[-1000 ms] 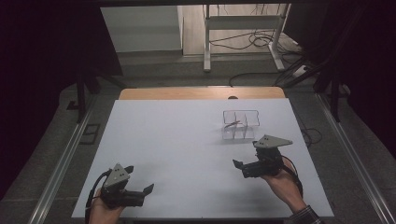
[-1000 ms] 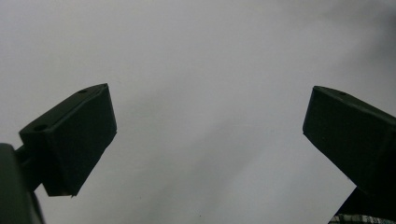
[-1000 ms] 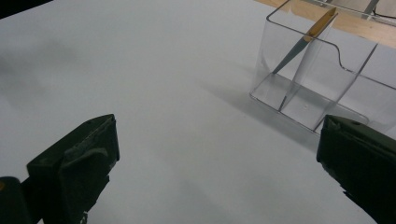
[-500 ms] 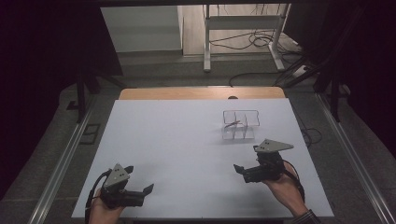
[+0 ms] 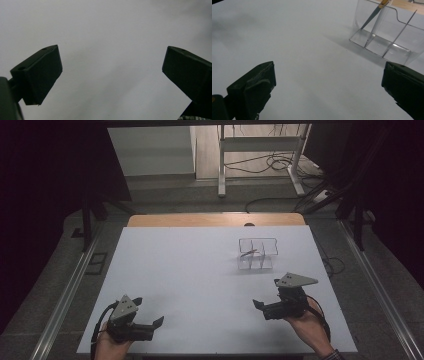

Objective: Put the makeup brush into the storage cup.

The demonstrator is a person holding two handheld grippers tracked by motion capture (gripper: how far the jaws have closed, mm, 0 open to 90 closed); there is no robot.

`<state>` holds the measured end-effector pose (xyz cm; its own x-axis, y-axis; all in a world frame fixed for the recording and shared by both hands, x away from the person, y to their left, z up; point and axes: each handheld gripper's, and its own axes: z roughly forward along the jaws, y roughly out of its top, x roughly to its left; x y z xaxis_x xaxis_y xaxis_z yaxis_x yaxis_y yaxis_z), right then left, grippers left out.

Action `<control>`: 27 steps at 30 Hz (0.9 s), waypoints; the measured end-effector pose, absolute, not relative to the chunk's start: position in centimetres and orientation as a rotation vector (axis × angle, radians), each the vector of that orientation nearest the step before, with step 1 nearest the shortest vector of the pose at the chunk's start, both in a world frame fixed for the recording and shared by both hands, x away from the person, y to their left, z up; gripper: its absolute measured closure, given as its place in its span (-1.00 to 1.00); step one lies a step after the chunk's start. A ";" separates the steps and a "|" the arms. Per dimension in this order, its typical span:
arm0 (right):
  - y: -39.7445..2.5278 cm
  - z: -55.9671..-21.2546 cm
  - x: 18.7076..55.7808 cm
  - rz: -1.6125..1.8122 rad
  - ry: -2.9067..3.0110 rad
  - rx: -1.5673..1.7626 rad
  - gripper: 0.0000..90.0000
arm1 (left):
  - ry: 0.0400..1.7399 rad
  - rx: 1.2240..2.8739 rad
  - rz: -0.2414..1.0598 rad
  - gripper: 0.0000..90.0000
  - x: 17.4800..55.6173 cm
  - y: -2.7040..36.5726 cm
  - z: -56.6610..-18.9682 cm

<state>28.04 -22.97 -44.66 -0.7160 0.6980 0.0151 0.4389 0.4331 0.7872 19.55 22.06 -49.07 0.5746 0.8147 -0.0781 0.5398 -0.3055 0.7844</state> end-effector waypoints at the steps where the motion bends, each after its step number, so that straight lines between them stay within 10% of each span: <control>1: -23.1 -44.7 28.0 1.171 2.376 0.978 -1.00 | 1.082 1.994 0.429 -0.93 19.5 22.1 -49.1; 27: -24.4 -44.7 26.2 1.197 2.360 0.986 -1.00 | 1.080 1.991 0.420 -0.93 19.6 22.0 -49.1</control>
<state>26.25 -24.39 -44.74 -0.7125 0.7012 0.0278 0.4366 0.4119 0.7998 19.58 22.00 -49.12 0.5777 0.8117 -0.0854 0.5407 -0.3022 0.7851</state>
